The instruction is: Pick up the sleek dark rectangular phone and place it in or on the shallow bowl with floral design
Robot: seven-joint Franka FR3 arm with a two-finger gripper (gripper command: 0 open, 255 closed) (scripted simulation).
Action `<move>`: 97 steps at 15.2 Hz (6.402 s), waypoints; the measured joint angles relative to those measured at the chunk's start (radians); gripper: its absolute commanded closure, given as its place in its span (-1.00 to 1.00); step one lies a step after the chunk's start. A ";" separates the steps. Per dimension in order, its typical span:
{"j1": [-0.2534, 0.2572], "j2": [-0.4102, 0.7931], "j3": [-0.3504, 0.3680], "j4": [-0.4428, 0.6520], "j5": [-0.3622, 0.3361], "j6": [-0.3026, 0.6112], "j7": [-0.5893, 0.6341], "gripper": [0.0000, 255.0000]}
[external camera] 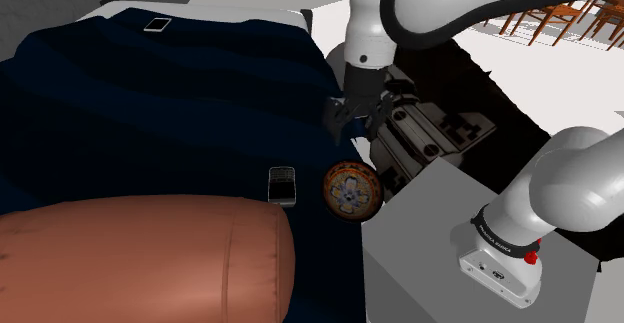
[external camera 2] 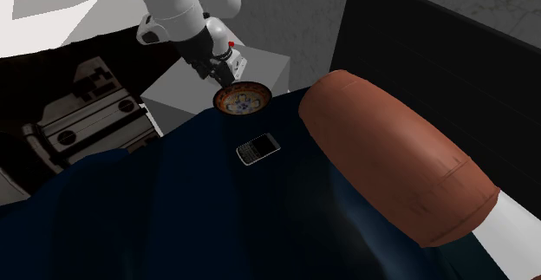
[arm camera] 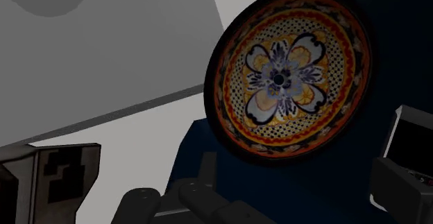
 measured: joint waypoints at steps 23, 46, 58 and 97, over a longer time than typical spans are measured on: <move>0.063 0.607 0.166 0.285 -0.223 0.322 0.473 -1.00; 0.054 0.554 0.173 0.320 -0.199 0.241 0.468 1.00; 0.042 0.478 0.175 0.407 -0.167 0.086 0.466 1.00; 0.064 -0.002 0.116 -0.169 0.093 0.181 0.227 -1.00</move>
